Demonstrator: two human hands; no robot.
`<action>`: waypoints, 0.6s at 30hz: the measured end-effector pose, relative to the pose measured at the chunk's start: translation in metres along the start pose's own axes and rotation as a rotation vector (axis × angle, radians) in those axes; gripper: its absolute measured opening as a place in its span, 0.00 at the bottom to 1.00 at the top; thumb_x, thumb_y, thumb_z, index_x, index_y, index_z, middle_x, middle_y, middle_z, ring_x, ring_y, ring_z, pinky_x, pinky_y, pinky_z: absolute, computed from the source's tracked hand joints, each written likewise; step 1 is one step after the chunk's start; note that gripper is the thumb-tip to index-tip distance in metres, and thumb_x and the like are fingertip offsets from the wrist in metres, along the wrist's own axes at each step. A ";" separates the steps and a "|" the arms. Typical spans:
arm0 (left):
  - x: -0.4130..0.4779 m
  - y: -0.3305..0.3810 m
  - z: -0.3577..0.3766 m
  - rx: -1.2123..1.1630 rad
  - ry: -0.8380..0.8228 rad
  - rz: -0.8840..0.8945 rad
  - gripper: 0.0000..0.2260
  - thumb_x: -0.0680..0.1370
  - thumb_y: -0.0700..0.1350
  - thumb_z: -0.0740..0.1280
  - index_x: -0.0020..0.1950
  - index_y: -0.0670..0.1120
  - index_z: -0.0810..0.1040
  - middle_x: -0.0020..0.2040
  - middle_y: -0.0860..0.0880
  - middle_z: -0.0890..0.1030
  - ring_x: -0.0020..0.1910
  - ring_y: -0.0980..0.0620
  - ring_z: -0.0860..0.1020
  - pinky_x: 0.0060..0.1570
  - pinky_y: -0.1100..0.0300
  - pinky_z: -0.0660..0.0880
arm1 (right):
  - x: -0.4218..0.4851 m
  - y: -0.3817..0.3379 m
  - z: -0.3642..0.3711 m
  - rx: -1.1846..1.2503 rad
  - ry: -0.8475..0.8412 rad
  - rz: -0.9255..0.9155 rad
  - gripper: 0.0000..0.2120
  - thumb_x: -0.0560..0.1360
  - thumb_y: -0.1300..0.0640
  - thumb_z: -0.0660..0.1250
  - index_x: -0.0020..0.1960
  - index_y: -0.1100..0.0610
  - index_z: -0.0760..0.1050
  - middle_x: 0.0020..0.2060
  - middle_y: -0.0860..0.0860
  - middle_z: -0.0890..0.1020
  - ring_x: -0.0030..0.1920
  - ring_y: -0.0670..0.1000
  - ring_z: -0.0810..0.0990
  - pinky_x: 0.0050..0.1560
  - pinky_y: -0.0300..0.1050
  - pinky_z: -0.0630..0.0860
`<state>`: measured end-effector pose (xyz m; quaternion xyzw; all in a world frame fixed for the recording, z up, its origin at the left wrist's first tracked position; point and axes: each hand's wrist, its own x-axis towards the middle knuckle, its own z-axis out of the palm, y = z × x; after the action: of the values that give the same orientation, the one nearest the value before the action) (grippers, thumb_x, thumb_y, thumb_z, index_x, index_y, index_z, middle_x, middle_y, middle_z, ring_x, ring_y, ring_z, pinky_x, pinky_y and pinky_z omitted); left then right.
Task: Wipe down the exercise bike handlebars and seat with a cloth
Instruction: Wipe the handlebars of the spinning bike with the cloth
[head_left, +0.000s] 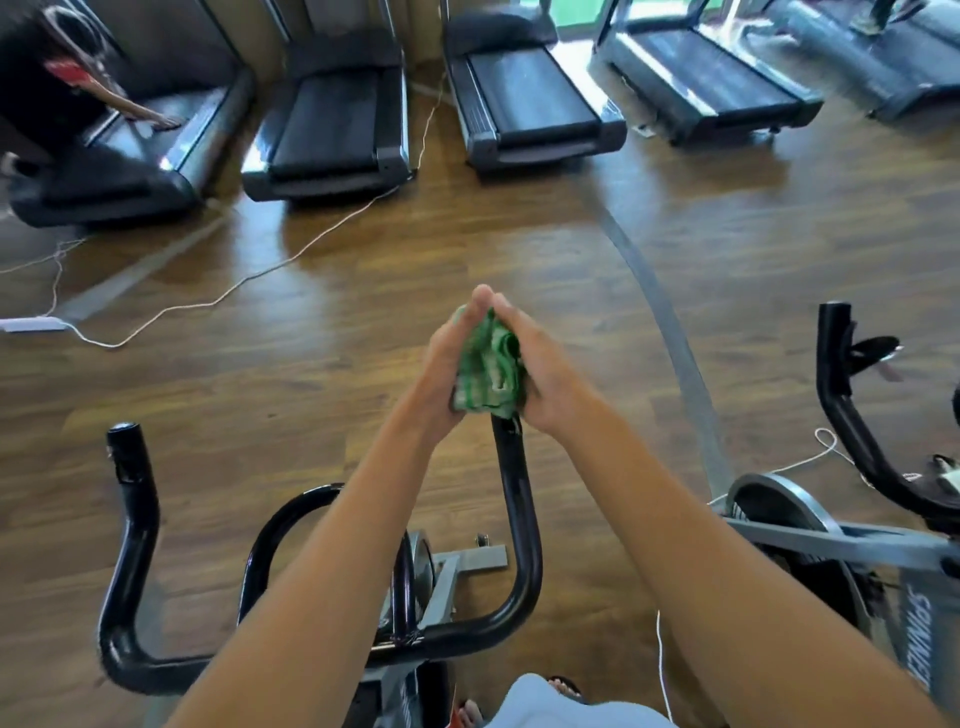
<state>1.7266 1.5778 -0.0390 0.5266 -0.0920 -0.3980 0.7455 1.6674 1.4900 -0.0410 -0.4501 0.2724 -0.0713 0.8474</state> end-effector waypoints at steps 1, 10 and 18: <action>-0.004 0.002 -0.001 -0.104 -0.041 -0.055 0.26 0.77 0.61 0.66 0.61 0.40 0.77 0.55 0.41 0.82 0.54 0.43 0.81 0.56 0.50 0.79 | 0.001 0.002 0.003 -0.002 0.003 -0.018 0.20 0.79 0.47 0.68 0.63 0.61 0.78 0.57 0.61 0.83 0.55 0.59 0.84 0.55 0.56 0.82; -0.021 -0.032 -0.035 -0.462 -0.012 -0.049 0.16 0.80 0.50 0.63 0.57 0.40 0.81 0.56 0.41 0.82 0.54 0.44 0.82 0.54 0.50 0.81 | -0.004 0.020 0.007 -0.951 0.228 -0.514 0.13 0.75 0.41 0.69 0.48 0.51 0.79 0.46 0.47 0.79 0.51 0.49 0.77 0.55 0.51 0.75; -0.005 -0.060 -0.033 0.114 0.325 -0.091 0.28 0.77 0.65 0.65 0.64 0.42 0.77 0.62 0.39 0.80 0.54 0.44 0.81 0.51 0.47 0.79 | 0.009 0.048 -0.017 -1.172 0.101 -0.182 0.23 0.84 0.41 0.50 0.74 0.49 0.66 0.75 0.48 0.66 0.77 0.51 0.61 0.75 0.57 0.51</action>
<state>1.7121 1.5967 -0.1029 0.6292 0.0314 -0.3351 0.7006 1.6598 1.5020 -0.0905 -0.8605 0.2665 -0.0025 0.4342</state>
